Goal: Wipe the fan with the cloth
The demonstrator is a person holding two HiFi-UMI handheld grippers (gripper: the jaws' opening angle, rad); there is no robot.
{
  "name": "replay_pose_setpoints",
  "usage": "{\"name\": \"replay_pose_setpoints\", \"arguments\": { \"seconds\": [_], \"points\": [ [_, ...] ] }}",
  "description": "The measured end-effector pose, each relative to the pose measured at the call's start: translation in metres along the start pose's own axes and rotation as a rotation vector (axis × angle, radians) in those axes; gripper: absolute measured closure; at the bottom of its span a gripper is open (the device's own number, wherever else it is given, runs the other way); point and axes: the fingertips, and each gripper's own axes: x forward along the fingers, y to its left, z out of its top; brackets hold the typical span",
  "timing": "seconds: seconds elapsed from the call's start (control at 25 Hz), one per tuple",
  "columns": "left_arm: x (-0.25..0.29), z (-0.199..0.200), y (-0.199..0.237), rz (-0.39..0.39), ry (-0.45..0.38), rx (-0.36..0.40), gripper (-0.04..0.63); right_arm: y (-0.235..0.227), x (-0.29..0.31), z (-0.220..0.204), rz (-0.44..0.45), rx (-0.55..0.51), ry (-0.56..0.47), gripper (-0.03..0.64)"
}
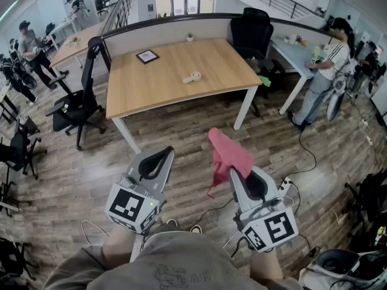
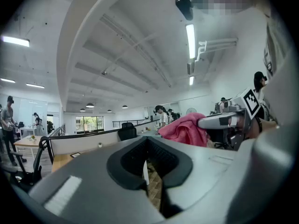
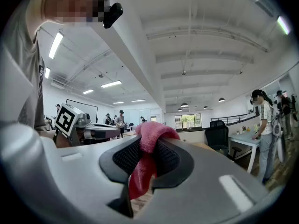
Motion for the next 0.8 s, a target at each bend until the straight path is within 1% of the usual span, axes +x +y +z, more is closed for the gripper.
{"name": "replay_pose_setpoints", "arguments": {
  "seconds": [0.2,0.52,0.6,0.68,0.72,0.76,0.8],
  "points": [
    [0.004,0.002,-0.005,0.005,-0.004,0.004,0.594,-0.009,-0.003,-0.001,-0.007,0.018,-0.005,0.544],
    [0.009,-0.004,-0.012,0.017,0.017,0.011,0.594,-0.024,-0.010,-0.003,-0.022,0.025,-0.007,0.543],
    [0.010,-0.005,-0.011,0.033,0.012,0.005,0.594,-0.028,-0.009,-0.005,-0.026,0.024,-0.004,0.543],
    [0.010,-0.005,-0.005,0.069,0.008,-0.006,0.592,-0.032,-0.008,-0.007,-0.029,0.027,-0.003,0.543],
    [0.011,-0.006,-0.002,0.084,0.011,-0.011,0.568,-0.033,-0.007,-0.008,-0.030,0.031,-0.002,0.544],
    [0.013,-0.008,0.000,0.092,0.018,-0.016,0.456,-0.034,-0.006,-0.009,-0.029,0.034,0.000,0.543],
    [0.015,-0.010,0.001,0.097,0.024,-0.022,0.359,-0.035,-0.005,-0.009,-0.027,0.038,0.002,0.543]
  ]
}}
